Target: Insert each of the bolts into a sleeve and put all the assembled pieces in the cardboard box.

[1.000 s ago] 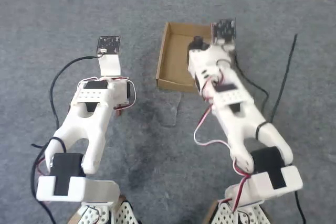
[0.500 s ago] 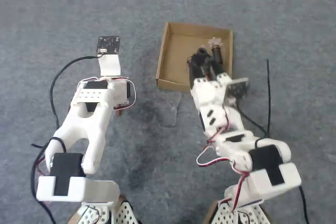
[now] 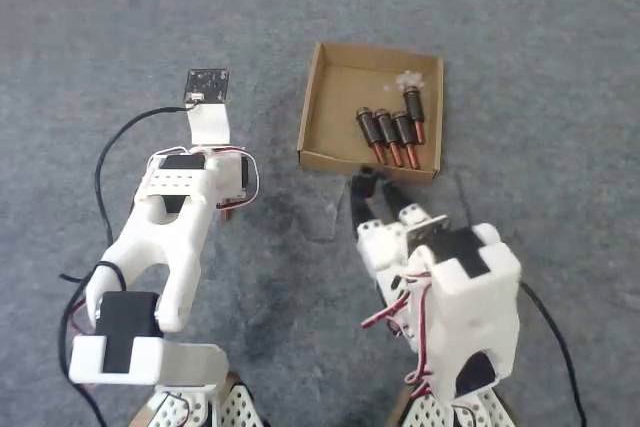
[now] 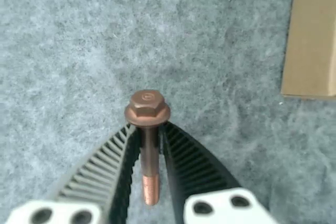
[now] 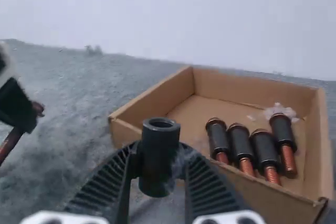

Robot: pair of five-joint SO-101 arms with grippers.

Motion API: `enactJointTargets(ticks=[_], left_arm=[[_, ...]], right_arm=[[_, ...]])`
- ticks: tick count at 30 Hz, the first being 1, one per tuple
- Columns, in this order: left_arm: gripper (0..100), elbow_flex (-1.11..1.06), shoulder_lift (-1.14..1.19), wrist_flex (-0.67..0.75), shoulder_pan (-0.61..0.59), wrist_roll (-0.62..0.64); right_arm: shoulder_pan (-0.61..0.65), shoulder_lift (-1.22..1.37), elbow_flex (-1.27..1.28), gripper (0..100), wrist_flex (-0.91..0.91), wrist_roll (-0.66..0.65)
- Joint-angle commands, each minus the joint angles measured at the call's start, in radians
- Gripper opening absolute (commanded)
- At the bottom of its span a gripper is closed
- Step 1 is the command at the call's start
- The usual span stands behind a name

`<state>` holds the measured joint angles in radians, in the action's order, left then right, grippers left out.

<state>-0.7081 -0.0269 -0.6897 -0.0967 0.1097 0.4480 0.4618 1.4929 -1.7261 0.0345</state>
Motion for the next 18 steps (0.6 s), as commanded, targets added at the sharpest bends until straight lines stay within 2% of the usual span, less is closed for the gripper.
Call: enactJointTargets(ticks=[1, 13, 18], left_arm=[[1, 0.004, -0.052, 0.023, 0.002, -0.002], [1, -0.021, -0.069, 0.02, 0.04, -0.002], [1, -0.077, -0.196, 0.04, 0.044, -0.002]], right_arm=[[0.018, -0.012, 0.015, 0.6, -0.036, -0.02], [0.022, -0.004, 0.055, 0.6, -0.035, -0.017], [0.021, -0.004, 0.051, 0.6, -0.035, -0.017]])
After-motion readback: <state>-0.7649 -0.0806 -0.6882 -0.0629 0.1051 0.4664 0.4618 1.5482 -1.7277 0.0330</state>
